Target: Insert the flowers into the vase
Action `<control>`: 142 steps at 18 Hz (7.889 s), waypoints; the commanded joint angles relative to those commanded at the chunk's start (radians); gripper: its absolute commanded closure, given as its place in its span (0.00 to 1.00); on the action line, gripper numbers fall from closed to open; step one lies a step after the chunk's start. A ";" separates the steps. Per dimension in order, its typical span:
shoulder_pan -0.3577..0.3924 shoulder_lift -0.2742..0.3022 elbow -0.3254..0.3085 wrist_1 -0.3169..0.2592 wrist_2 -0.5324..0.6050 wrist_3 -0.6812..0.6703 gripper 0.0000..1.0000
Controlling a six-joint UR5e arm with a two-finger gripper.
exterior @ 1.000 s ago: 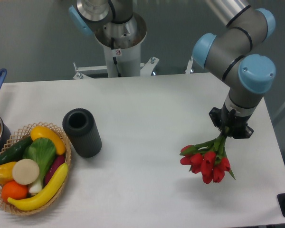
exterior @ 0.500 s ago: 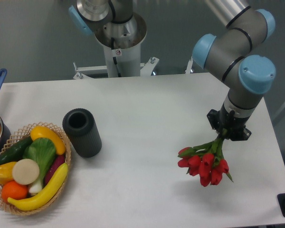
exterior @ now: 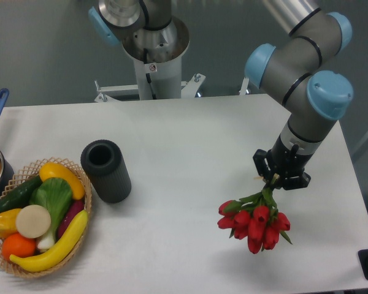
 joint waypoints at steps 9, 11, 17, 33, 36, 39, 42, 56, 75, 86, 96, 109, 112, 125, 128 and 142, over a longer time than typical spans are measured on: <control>0.008 0.034 -0.014 0.018 -0.315 -0.018 0.93; 0.011 0.087 -0.063 0.057 -0.449 -0.043 0.93; 0.003 0.182 -0.225 0.342 -0.708 -0.132 0.93; -0.061 0.367 -0.429 0.446 -1.103 -0.140 0.93; -0.094 0.388 -0.475 0.446 -1.108 -0.124 0.93; -0.095 0.420 -0.534 0.446 -1.108 -0.088 0.93; -0.095 0.423 -0.552 0.446 -1.106 -0.066 0.92; -0.097 0.420 -0.635 0.446 -1.094 0.017 0.90; -0.104 0.368 -0.753 0.453 -1.089 0.184 0.85; -0.103 0.341 -0.802 0.451 -1.031 0.268 0.61; -0.100 0.342 -0.805 0.450 -1.029 0.271 0.38; -0.008 0.406 -0.824 0.446 -1.028 0.258 0.00; 0.038 0.440 -0.825 0.445 -1.025 0.258 0.00; 0.199 0.483 -0.769 0.443 -0.561 0.259 0.00; 0.189 0.477 -0.742 0.443 -0.377 0.265 0.00; 0.155 0.342 -0.482 0.261 0.150 0.282 0.00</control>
